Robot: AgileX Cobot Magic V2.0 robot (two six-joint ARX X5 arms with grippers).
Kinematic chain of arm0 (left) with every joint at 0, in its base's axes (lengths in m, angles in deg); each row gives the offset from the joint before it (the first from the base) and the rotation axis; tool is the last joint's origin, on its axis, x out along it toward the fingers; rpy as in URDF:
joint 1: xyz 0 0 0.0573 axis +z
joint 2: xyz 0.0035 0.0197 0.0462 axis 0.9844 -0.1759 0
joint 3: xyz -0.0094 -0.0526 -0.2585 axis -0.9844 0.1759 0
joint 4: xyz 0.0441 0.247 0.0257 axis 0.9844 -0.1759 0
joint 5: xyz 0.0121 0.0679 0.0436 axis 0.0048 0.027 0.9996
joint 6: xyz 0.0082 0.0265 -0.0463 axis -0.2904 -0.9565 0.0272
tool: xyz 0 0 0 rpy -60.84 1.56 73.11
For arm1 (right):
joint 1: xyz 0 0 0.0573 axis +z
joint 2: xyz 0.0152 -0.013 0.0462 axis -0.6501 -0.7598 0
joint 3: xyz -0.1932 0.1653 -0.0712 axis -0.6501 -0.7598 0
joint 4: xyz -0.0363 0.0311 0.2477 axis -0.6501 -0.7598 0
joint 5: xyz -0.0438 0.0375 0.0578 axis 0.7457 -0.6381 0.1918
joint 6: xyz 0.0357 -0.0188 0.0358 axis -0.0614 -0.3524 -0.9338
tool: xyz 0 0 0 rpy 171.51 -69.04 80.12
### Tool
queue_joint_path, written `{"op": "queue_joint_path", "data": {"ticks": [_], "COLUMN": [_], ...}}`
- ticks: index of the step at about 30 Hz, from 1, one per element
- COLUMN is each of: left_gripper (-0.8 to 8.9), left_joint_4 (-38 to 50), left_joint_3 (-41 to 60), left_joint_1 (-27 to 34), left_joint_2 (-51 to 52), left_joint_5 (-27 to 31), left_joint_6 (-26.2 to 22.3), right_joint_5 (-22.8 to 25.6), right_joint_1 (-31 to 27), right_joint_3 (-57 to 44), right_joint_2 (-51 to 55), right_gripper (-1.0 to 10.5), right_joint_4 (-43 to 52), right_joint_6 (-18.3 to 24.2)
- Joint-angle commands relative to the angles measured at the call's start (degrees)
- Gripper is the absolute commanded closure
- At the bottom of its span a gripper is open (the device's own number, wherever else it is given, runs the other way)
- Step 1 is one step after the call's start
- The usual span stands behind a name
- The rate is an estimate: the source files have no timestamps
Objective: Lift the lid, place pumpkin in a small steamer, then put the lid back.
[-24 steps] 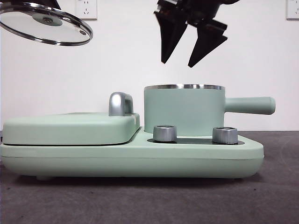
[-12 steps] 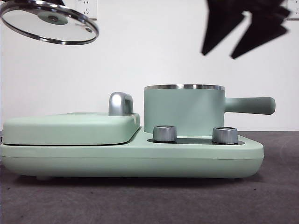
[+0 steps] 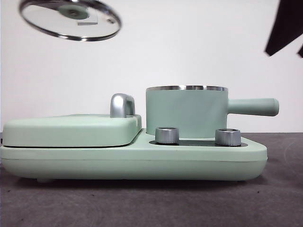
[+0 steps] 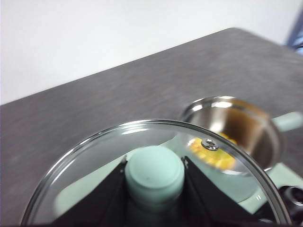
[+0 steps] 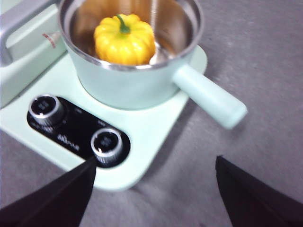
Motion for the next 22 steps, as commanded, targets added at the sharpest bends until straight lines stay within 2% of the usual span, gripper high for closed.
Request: {"op": "queue_joint_path", "data": {"ticks": [1,14,18,22], "left_gripper": [7.98,7.98,7.98,7.98], "left_joint_4": [3.7,21.7,27.1,29.9], "left_joint_3": [-1.0,-1.1,-1.8,-3.6], "left_joint_1": [-1.8,-11.7,-14.2,-15.5], "left_joint_2": [-1.8,-15.2,-20.0,-24.7], "left_joint_5": [-1.3,-1.0,2.1,2.5], "left_joint_6": [-0.6,-0.3,-0.1,-0.2], "right_joint_5": [1.2,3.7,3.7,3.7], "right_joint_1": [0.4,0.4,0.4,0.4], "right_joint_3": [0.1,0.1,0.1,0.1], "right_joint_2": [1.8,10.3,10.3,10.3], "right_gripper": [5.6,5.6,5.6,5.6], "right_joint_4": [-2.0,-3.1,-3.3,-3.3], "right_joint_6": [-1.5,-2.3,-2.3,-2.3]}}
